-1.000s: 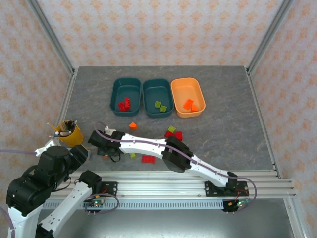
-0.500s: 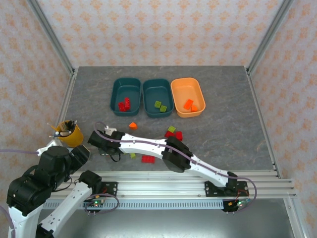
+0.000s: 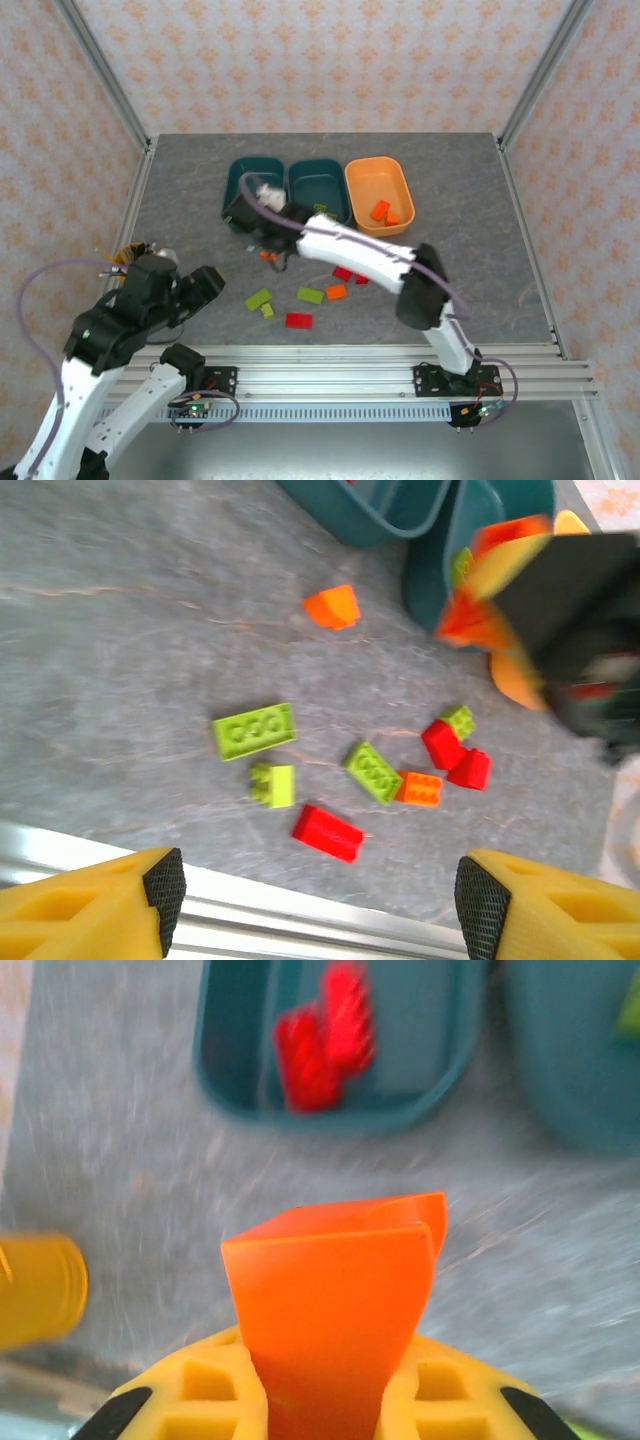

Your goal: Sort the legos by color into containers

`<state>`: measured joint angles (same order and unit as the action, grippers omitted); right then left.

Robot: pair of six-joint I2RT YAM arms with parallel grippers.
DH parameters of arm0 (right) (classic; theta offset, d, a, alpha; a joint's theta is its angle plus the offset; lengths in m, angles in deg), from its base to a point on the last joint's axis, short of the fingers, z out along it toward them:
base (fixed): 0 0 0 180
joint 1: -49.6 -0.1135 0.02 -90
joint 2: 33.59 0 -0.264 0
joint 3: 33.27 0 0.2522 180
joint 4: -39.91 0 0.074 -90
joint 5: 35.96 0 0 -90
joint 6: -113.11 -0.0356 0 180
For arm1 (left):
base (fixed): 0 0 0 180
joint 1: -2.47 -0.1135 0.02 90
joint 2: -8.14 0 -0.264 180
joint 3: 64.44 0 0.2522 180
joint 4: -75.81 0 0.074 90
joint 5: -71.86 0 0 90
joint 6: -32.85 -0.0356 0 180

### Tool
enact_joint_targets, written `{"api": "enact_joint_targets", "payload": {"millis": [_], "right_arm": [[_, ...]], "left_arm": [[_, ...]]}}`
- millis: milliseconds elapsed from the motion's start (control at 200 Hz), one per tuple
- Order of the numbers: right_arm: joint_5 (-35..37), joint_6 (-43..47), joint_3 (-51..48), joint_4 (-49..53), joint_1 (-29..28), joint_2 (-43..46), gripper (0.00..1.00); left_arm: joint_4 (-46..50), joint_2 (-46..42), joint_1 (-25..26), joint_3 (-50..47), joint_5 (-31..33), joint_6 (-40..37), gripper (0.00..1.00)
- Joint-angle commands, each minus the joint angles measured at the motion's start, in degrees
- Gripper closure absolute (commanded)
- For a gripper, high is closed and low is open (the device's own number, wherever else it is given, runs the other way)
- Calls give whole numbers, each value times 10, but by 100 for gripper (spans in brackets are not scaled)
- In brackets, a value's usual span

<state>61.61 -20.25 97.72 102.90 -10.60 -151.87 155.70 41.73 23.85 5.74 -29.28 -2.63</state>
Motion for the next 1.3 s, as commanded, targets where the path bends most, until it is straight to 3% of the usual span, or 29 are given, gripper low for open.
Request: {"api": "enact_joint_targets", "payload": {"millis": [0,115,235,490,756,1041,1161,1296], "right_arm": [[35,56,-63,22,72,90,92],[6,91,-128,17,158,146,93],[-56,131,-172,5,253,166,93],[-186,158,-164,-17,389,59,94],[-230,150,-42,6,420,-96,94],[-243,126,22,29,428,-168,93],[-234,117,8,33,428,-163,82],[-227,115,-17,23,428,-125,61]], "left_arm": [[-131,57,6,-1,-47,-12,25],[-188,134,22,22,-39,-18,25],[-234,223,71,60,-8,-23,25],[-309,411,158,146,39,-8,25],[-304,514,186,235,70,-16,25],[-296,527,196,237,84,-12,25],[-291,510,196,218,93,-6,25],[-270,486,196,199,106,0,25]]}}
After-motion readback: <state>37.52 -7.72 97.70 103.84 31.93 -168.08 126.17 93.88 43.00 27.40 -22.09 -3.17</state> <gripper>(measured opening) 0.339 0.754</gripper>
